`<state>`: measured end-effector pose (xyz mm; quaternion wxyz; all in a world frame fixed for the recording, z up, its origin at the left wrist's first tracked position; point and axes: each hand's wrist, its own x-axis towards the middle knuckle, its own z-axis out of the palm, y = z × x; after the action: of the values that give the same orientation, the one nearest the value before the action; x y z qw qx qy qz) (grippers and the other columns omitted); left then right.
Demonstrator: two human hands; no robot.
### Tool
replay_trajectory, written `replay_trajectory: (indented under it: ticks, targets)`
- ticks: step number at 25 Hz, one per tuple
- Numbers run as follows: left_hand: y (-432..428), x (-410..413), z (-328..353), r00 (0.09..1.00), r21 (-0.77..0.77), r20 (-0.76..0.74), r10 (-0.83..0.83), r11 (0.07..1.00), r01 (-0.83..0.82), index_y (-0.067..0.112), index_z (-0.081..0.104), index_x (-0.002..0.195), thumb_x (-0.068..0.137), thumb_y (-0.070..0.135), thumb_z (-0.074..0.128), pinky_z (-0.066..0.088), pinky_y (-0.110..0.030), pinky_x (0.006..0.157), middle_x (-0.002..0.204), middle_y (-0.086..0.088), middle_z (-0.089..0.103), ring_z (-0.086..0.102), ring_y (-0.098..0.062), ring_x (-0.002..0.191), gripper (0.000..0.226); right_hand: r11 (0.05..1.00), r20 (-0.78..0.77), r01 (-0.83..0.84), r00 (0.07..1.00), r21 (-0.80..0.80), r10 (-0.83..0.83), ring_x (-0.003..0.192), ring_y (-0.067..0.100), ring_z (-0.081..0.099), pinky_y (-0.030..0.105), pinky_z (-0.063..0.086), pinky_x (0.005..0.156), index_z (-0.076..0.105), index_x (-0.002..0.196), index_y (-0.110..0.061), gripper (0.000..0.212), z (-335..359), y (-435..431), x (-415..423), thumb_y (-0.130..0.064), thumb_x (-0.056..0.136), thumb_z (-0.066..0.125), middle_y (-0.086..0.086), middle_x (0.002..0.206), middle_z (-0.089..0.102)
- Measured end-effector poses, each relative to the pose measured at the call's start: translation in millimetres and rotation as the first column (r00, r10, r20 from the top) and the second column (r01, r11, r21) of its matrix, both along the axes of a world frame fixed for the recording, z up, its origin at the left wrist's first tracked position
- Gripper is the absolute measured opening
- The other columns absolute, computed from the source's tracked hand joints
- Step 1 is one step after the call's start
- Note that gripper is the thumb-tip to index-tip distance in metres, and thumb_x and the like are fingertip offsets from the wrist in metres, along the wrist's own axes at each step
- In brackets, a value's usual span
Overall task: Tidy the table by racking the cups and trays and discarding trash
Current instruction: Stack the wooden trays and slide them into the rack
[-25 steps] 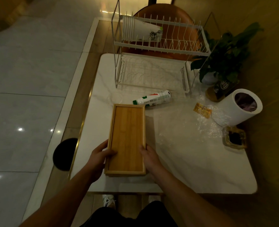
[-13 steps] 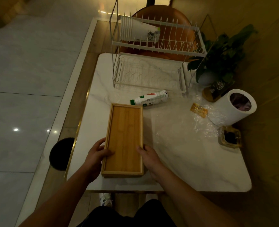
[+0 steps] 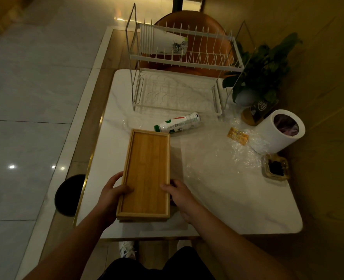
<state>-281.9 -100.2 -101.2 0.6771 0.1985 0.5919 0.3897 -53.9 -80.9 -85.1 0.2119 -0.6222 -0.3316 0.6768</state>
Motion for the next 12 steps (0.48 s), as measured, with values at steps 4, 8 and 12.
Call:
replay_trajectory:
  ticks: [4, 8, 12]
  targets:
    - [0, 2, 2, 1.0, 0.017, -0.007, 0.004, 1.0, -0.004, 0.033, 0.049, 0.133, 0.065, 0.028, 0.076, 0.061, -0.047, 0.066, 0.129, -0.012, 0.058, 0.062, -0.042, 0.107, 0.074, 0.998, -0.026, 0.01, 1.0, -0.059, -0.011, 0.111, 0.02, 0.062, 0.047, 0.048, 0.101, 0.05, 0.135, -0.022, 0.066, 3, 4, 4, -0.047, 0.077, 0.072, 0.001, 0.123, 0.065]
    - [4, 0, 7, 0.999, 0.003, 0.035, -0.012, 1.0, 0.012, 0.023, 0.045, 0.141, 0.066, 0.027, 0.073, 0.057, -0.058, 0.08, 0.134, -0.017, 0.056, 0.06, -0.046, 0.113, 0.081, 0.995, -0.108, 0.012, 0.994, -0.095, -0.023, 0.125, 0.028, 0.052, 0.055, 0.039, 0.108, 0.036, 0.146, -0.03, 0.099, 9, 16, 3, -0.064, 0.062, 0.077, 0.003, 0.14, 0.054]
    - [1, 0, 19, 0.998, 0.007, 0.041, -0.047, 0.999, 0.047, 0.023, 0.045, 0.141, 0.064, 0.024, 0.075, 0.057, -0.058, 0.08, 0.135, -0.018, 0.055, 0.06, -0.047, 0.112, 0.083, 0.999, -0.243, 0.023, 0.97, -0.022, -0.027, 0.117, 0.029, 0.061, 0.058, 0.045, 0.102, 0.046, 0.14, -0.034, 0.086, 9, 25, -3, -0.054, 0.065, 0.081, 0.004, 0.129, 0.064]
